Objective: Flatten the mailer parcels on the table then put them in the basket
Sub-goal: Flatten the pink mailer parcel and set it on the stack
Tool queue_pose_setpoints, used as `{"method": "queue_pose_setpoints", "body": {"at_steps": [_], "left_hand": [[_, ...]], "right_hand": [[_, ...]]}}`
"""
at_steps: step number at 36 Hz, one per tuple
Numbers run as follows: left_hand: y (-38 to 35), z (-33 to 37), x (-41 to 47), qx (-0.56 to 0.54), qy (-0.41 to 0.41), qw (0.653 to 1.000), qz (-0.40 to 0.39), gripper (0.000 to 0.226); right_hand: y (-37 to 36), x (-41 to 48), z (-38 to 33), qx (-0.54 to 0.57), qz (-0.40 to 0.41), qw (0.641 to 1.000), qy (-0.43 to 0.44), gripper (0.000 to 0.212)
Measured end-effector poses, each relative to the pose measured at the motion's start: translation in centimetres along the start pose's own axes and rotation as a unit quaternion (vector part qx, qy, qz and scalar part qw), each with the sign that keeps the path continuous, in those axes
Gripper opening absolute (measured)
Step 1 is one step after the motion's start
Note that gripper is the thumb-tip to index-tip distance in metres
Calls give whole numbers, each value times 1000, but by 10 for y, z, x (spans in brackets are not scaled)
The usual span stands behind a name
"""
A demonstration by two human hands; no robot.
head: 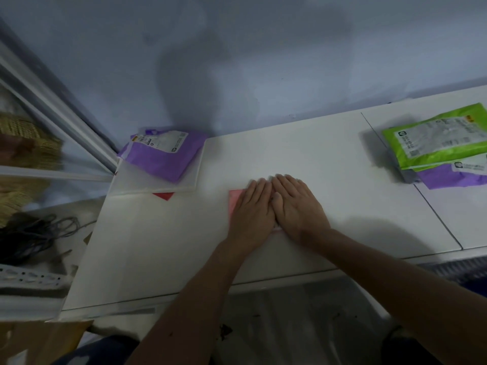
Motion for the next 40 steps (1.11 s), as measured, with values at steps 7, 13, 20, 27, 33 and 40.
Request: {"method": "queue_pose_setpoints", "body": {"at_steps": [7,13,20,27,33,40], "left_hand": [[27,-2,-15,3,104,991,85,59],[34,-13,-25,-3,160,982,97,64],[34,-24,-30,31,212,976,24,82],[45,-17,-27,32,238,971,21,65],[85,20,-12,-72,88,967,230,54],[39,31,-9,25,-20,996,86,56]], "right_hand": [[3,-1,0,3,-1,1000,-4,68],[2,-1,1,-2,-16,1000,-8,65],[2,-2,0,-9,-24,1000,-6,62],[8,1,-7,-36,-33,999,-18,58],[19,7,-11,-106,-43,993,-15,65],[-1,-1,-25,-63,-62,994,58,72]]}}
Point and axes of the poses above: each hand's wrist, its own x-axis towards the middle knuckle, its own y-axis out of the back of the hand, z = x × y, the point moved 7 cm from there along x, towards the middle knuckle, and after that the axes turned 1 degree about y, right-handed, at the moved point
